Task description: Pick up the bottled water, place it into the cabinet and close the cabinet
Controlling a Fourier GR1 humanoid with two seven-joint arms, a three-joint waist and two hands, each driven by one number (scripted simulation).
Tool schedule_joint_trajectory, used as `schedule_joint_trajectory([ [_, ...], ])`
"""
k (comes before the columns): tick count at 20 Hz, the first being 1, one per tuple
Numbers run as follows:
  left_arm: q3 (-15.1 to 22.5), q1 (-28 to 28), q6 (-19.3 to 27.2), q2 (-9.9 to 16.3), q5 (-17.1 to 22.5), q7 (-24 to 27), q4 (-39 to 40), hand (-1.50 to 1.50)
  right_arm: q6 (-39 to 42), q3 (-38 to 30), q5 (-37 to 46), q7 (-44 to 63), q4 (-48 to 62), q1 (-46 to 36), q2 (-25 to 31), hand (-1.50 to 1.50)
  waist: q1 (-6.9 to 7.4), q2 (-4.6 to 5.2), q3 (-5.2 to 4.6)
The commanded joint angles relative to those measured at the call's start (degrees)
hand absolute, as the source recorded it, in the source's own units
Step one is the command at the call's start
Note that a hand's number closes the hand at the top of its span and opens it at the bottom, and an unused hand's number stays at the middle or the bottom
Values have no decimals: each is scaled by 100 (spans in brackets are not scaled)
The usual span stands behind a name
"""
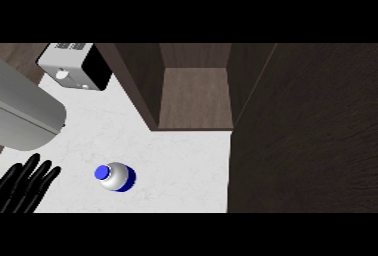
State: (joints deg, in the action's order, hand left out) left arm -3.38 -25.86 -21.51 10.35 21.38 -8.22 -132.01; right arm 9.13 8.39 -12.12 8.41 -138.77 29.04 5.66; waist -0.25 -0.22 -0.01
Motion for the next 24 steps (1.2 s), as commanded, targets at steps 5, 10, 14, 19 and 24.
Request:
schedule_joint_trajectory([
  [5,-440,328,-253,-123,-256,618,1083,-150,44,103,-35,225,-957,591,21,-150,-15,14,-3],
  [10,-294,350,-14,-480,-1146,1108,1687,-150,532,-226,-158,-687,-612,1240,133,-150,-47,3,1],
  [14,-398,686,-161,-440,-1434,1765,2692,-150,559,14,-63,-702,-869,1478,96,-150,-59,5,-3],
  [19,-486,1380,-88,-382,-1606,1948,3677,-150,599,-48,-101,-794,-866,1639,102,-150,-57,16,-3],
  [24,-470,1410,112,-587,-2199,3139,4979,-150,761,70,11,-1113,-1169,2308,125,-150,-105,12,-10],
])
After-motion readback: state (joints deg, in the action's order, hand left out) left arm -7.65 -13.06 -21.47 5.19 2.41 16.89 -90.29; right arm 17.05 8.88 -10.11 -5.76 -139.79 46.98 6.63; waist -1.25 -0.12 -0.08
